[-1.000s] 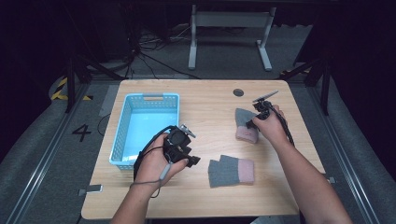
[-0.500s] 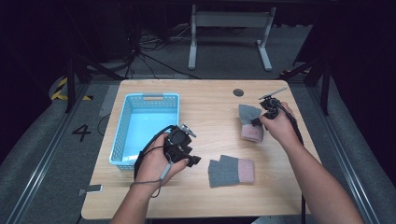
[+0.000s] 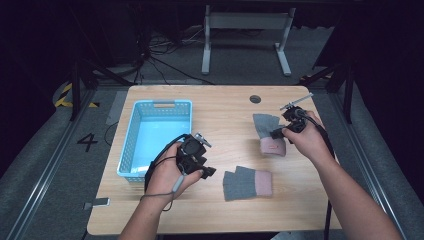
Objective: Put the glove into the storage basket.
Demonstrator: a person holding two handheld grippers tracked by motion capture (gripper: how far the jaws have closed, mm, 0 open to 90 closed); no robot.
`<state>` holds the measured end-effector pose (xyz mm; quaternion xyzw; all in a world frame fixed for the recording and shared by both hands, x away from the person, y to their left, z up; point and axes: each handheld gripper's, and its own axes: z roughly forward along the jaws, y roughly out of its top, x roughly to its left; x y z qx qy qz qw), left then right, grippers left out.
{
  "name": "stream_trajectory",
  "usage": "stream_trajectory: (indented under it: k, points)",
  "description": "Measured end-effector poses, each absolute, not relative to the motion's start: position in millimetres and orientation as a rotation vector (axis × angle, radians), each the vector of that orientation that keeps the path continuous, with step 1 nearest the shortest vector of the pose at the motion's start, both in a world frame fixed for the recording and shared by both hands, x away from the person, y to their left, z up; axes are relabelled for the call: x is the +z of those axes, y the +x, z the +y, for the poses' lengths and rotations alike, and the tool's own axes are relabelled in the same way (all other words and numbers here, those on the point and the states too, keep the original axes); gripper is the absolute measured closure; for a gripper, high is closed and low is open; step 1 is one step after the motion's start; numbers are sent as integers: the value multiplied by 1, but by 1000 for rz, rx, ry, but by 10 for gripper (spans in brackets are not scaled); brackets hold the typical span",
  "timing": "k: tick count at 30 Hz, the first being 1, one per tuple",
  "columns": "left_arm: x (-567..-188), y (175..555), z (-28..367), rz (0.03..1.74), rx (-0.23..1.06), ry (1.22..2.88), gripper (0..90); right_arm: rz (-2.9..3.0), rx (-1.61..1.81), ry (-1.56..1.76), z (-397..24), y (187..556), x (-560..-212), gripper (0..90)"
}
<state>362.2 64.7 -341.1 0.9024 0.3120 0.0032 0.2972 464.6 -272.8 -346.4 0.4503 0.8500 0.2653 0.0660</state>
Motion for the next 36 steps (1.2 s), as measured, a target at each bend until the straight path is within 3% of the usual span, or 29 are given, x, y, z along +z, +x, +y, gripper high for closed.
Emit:
stream_trajectory:
  k: [15, 36]
  points:
    - [-341, 357, 69, 851, 17, 2399, 509, 2760, 794, 1015, -255, 427, -334, 844]
    - [-342, 355, 72, 864, 17, 2401, 509, 2951, 740, 645, -236, 402, -352, 844]
